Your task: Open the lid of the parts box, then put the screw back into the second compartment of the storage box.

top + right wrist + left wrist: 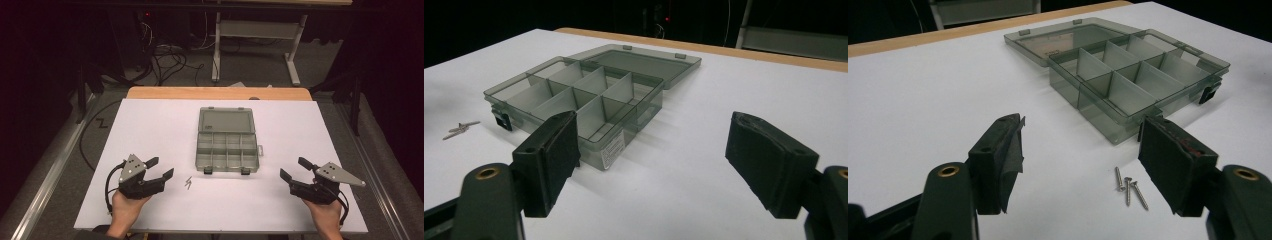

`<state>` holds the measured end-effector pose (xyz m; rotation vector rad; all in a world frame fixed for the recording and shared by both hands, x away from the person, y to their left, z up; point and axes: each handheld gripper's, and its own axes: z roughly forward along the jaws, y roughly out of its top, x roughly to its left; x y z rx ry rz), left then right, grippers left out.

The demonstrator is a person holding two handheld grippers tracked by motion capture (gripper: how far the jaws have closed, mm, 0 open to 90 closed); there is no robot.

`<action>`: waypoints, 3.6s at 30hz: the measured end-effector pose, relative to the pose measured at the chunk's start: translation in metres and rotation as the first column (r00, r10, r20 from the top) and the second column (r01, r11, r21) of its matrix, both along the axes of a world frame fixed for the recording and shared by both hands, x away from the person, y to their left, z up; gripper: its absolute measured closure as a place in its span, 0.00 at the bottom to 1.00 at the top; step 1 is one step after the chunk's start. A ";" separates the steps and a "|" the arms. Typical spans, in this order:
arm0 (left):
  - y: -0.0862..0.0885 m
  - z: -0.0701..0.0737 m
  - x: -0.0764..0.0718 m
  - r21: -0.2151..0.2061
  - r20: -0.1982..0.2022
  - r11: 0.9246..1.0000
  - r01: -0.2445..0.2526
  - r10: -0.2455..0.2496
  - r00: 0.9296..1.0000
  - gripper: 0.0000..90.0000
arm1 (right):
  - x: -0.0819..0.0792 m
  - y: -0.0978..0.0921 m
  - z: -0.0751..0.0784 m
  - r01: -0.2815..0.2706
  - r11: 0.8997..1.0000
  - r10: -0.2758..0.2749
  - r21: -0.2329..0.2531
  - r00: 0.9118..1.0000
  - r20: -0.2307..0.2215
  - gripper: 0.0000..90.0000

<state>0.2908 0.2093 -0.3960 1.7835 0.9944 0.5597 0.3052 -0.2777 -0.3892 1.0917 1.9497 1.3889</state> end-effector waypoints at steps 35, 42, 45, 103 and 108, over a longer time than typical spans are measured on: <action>-0.016 0.014 0.027 0.046 -0.113 0.998 0.045 -0.039 0.993 0.39 | 0.002 0.001 -0.001 -0.012 1.000 0.013 0.012 1.000 -0.026 0.28; -0.023 0.017 0.037 0.076 -0.145 0.995 0.062 -0.050 0.988 0.39 | 0.000 0.000 0.000 -0.012 1.000 0.012 0.015 1.000 -0.024 0.28; -0.027 0.019 0.041 0.092 -0.159 0.993 0.070 -0.055 0.986 0.39 | 0.000 0.000 0.000 -0.013 1.000 0.013 0.014 1.000 -0.022 0.28; -0.087 0.020 0.082 0.389 -0.505 0.877 0.283 -0.055 0.862 0.58 | -0.002 0.001 -0.001 -0.031 0.999 0.031 0.012 0.999 -0.027 0.31; -0.087 0.017 0.083 0.404 -0.526 0.866 0.294 -0.043 0.849 0.60 | 0.000 0.001 -0.002 -0.033 0.999 0.033 0.008 0.999 -0.029 0.31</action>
